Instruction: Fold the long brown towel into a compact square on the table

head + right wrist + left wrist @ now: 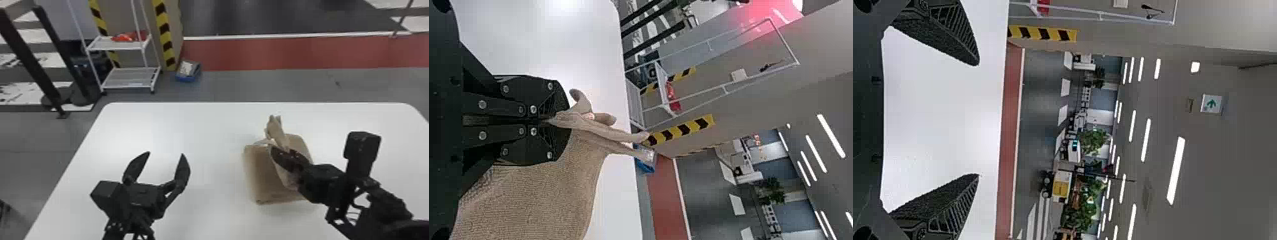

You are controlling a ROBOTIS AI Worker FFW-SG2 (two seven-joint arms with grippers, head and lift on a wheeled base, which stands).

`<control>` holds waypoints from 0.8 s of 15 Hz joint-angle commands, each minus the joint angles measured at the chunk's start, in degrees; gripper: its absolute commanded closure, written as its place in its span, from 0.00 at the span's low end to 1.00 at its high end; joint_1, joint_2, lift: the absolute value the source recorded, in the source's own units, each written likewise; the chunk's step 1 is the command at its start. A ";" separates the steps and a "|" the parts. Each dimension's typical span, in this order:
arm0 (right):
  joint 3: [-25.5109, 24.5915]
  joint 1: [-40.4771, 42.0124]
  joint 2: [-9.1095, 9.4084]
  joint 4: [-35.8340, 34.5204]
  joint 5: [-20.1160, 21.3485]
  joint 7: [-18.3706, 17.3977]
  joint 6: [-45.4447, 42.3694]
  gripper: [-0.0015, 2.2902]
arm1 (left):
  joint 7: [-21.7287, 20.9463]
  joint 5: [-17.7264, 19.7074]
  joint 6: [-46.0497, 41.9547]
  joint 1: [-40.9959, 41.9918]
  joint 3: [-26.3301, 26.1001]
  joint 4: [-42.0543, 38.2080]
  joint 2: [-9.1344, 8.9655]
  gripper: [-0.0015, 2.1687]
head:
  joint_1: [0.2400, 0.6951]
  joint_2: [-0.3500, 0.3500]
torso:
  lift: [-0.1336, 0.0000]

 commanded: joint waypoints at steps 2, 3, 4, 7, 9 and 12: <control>2.09 0.44 0.23 1.35 1.01 1.49 -1.26 0.00 | -0.09 0.00 -0.18 -0.14 0.19 0.46 0.00 0.04 | 1.00 0.69 | 0.17; 2.00 0.97 0.23 1.35 0.13 2.55 -4.08 0.00 | -0.09 0.09 -0.18 -0.23 0.19 0.55 0.00 0.04 | 1.00 0.69 | 0.17; 1.56 1.40 0.23 1.35 -1.01 2.99 -7.42 0.01 | -0.09 0.09 -0.18 -0.23 0.19 0.64 0.00 0.04 | 1.00 0.71 | 0.17; -0.19 0.79 0.23 2.32 -2.24 2.72 -9.00 0.06 | -0.18 0.18 -0.18 -0.23 0.27 0.90 0.00 0.04 | 1.00 0.71 | 0.17; -0.55 -1.14 0.23 5.04 -1.62 2.02 -8.82 0.36 | -0.35 0.27 -0.18 -0.32 0.27 1.08 0.00 0.04 | 1.00 0.70 | 0.17; 0.77 -4.66 0.23 10.85 0.92 0.70 -8.30 0.92 | -0.35 0.18 -0.18 -0.32 0.19 0.99 0.00 0.04 | 1.00 0.67 | 0.17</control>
